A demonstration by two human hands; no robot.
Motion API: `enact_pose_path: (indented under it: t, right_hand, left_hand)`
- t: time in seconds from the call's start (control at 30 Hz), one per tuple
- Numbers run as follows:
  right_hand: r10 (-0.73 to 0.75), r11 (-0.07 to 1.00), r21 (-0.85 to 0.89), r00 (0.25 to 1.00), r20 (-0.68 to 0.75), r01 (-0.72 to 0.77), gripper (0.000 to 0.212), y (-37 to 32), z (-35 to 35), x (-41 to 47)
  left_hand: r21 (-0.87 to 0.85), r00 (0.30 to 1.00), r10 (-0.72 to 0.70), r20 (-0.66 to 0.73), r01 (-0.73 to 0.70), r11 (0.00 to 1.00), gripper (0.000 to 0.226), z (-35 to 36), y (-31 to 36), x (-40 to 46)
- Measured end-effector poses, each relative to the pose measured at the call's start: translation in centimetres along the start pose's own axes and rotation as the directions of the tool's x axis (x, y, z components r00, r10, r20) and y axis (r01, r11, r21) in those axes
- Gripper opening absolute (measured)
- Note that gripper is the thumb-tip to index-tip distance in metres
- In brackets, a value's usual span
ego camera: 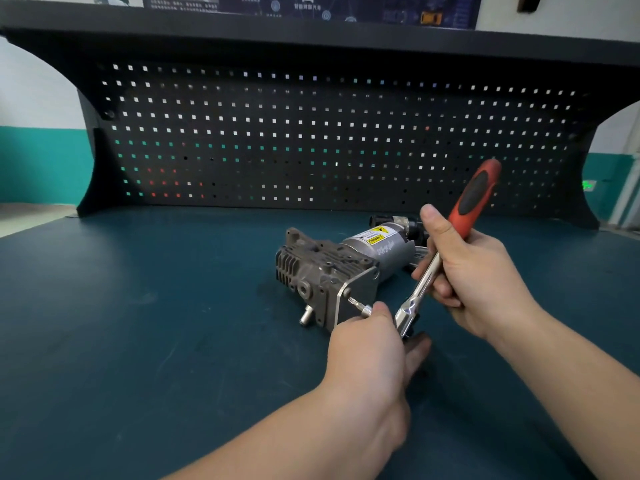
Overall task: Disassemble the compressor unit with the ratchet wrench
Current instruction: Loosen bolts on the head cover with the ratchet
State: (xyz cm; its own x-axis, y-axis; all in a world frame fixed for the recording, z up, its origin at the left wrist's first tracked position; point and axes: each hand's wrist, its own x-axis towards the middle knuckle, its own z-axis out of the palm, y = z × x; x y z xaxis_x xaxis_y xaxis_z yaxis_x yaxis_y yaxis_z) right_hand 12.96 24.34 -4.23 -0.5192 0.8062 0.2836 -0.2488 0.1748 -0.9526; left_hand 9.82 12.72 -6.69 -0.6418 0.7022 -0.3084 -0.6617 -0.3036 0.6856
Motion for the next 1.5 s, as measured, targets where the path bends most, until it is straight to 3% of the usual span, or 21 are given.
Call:
enact_pose_path:
  t: [0.9, 1.23, 1.37, 1.5]
  right_hand:
    - [-0.011, 0.998, 0.068, 1.000, 0.012, 0.010, 0.040, 0.1, -0.2, 0.3]
    - [0.284, 0.945, 0.189, 0.957, -0.066, -0.267, 0.033, 2.5, -0.1, 0.9]
    - [0.380, 0.903, 0.243, 0.923, -0.063, -0.355, 0.034, 3.2, 0.0, 1.0]
    - [0.406, 0.883, 0.279, 0.912, -0.054, -0.377, 0.036, 3.2, 0.0, 1.0]
  left_hand:
    - [0.073, 0.998, 0.061, 0.027, -0.063, 0.995, 0.015, -0.2, 0.2, 0.2]
    - [0.226, 0.990, 0.138, 0.018, -0.139, 0.964, 0.021, -1.0, 0.0, 0.6]
    - [0.418, 0.980, 0.193, 0.039, -0.192, 0.888, 0.019, -1.5, 0.4, 0.6]
    - [0.707, 0.931, 0.365, -0.006, -0.254, 0.660, 0.029, -2.9, 1.9, 0.4]
